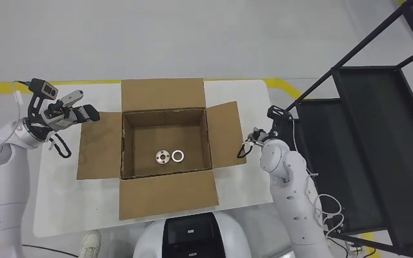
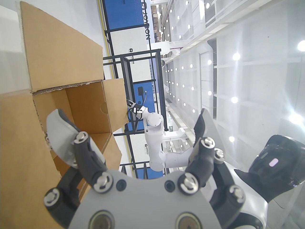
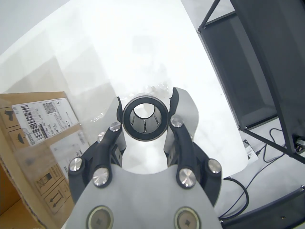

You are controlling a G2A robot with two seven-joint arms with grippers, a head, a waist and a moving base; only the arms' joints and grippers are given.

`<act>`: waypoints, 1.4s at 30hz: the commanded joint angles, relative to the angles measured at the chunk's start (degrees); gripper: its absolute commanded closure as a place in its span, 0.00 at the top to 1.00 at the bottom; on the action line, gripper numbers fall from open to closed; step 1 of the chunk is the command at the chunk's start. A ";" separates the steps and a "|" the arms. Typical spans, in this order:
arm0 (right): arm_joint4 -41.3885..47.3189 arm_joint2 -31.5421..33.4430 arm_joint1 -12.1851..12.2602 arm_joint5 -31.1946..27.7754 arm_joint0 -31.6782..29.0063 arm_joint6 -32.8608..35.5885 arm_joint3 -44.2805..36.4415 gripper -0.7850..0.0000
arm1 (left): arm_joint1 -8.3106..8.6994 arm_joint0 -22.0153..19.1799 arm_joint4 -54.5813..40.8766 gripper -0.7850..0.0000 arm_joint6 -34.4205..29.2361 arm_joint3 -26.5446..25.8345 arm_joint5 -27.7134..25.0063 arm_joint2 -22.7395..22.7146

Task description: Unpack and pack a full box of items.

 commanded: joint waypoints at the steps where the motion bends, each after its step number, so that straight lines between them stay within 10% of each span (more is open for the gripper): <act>1: -0.40 -0.09 -0.02 0.55 -0.17 0.18 0.51 0.00 | 0.00 0.00 0.00 1.00 0.00 0.00 0.00 0.00; 41: 0.60 1.22 -0.64 6.94 1.45 -5.46 14.68 0.00 | 0.00 0.00 0.00 1.00 0.00 0.00 0.00 0.00; 42: 0.28 1.10 -0.66 7.29 1.53 -5.46 14.85 0.13 | 0.00 0.00 0.00 1.00 0.00 0.00 0.00 0.00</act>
